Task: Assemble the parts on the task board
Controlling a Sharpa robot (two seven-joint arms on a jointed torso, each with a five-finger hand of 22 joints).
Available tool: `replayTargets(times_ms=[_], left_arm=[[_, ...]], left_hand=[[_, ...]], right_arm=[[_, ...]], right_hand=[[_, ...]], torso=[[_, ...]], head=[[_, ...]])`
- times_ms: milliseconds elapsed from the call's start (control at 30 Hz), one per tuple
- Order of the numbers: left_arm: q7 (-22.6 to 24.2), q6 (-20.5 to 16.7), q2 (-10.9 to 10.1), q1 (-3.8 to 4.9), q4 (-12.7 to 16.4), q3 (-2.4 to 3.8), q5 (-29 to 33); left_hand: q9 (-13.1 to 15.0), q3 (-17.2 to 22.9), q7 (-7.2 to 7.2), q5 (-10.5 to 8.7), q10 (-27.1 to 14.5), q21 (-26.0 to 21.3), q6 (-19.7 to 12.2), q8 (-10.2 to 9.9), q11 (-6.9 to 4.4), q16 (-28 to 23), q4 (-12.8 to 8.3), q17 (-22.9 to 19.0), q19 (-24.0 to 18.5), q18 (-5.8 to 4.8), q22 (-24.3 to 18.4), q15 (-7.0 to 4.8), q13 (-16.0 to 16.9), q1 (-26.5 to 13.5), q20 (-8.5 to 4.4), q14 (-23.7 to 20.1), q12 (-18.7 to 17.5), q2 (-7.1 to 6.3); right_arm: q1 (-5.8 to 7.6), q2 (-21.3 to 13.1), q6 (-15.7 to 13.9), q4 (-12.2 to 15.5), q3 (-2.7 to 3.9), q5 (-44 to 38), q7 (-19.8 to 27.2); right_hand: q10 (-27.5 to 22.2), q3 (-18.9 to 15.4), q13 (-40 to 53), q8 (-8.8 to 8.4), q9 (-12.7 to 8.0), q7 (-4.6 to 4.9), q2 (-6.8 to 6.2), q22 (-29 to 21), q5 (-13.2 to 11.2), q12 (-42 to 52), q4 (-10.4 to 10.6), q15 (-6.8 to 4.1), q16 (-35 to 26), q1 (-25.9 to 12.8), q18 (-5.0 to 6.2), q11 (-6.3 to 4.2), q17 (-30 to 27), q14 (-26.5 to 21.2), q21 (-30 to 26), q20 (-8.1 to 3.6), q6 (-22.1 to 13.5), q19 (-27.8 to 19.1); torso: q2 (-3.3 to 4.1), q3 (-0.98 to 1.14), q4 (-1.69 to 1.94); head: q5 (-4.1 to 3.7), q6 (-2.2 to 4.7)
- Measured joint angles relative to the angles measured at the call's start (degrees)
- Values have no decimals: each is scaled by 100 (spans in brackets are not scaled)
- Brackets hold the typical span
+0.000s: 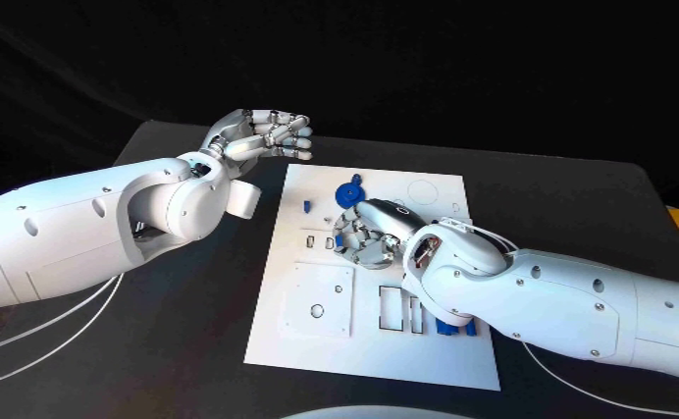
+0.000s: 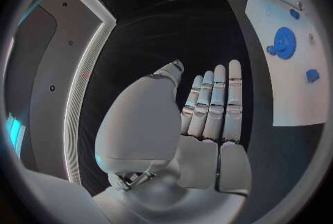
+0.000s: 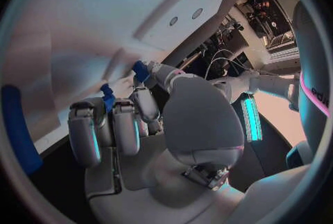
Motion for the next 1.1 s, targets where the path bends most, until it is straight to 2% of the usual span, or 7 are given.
replayTargets(times_ms=[600,667,833,1033,1100], left_arm=[[-7,8,-5,0,-19,0,0],[-8,9,-5,0,-20,0,0],[-11,12,-6,0,-21,0,0],[-15,16,-7,0,-23,0,0],[-17,18,-7,0,-24,0,0]], left_hand=[[0,0,0,0,0,0,0,0,0,0,0,-1,0,0,-1,0,0,0,0,0,0,0],[0,0,0,0,0,0,0,0,0,0,0,-1,0,0,-1,0,0,0,0,0,0,0],[0,0,0,0,0,0,0,0,0,0,0,-1,0,0,-1,0,0,0,0,0,0,0],[0,0,0,0,0,0,0,0,0,0,0,-1,0,0,-1,0,0,0,0,0,0,0],[0,0,0,0,0,0,0,0,0,0,0,-1,0,0,-2,0,0,0,0,0,0,0]], right_arm=[[-1,-12,13,0,-1,-17,-1],[-2,-12,12,0,-1,-18,-1],[-2,-12,12,-3,-2,-20,-1],[-3,-12,8,-4,-2,-22,12],[-3,-13,4,-3,-2,-23,20]], right_hand=[[0,0,-15,0,-8,17,-1,4,-22,-23,0,0,0,1,0,0,5,0,-24,0,-17,0],[-31,-17,-34,-43,-31,52,-68,4,-57,-46,17,12,0,-27,0,31,5,12,-24,0,-55,0],[-62,-24,-70,-94,-75,77,-131,3,-111,-80,22,42,-32,-34,0,62,4,1,-56,22,-159,-22],[-133,-106,-124,-178,-133,106,-222,3,-333,-133,22,83,-32,-51,0,93,4,1,-77,63,-311,-21],[-166,-176,-143,-265,-166,122,-292,3,-318,-155,61,91,-32,-100,0,126,4,8,-92,84,-413,-1]], torso=[[1,2,-2],[1,2,-2],[1,1,-2],[1,1,-1],[1,0,-1]], head=[[-10,-9],[-12,-9],[-15,-9],[-16,-2],[-19,-1]])
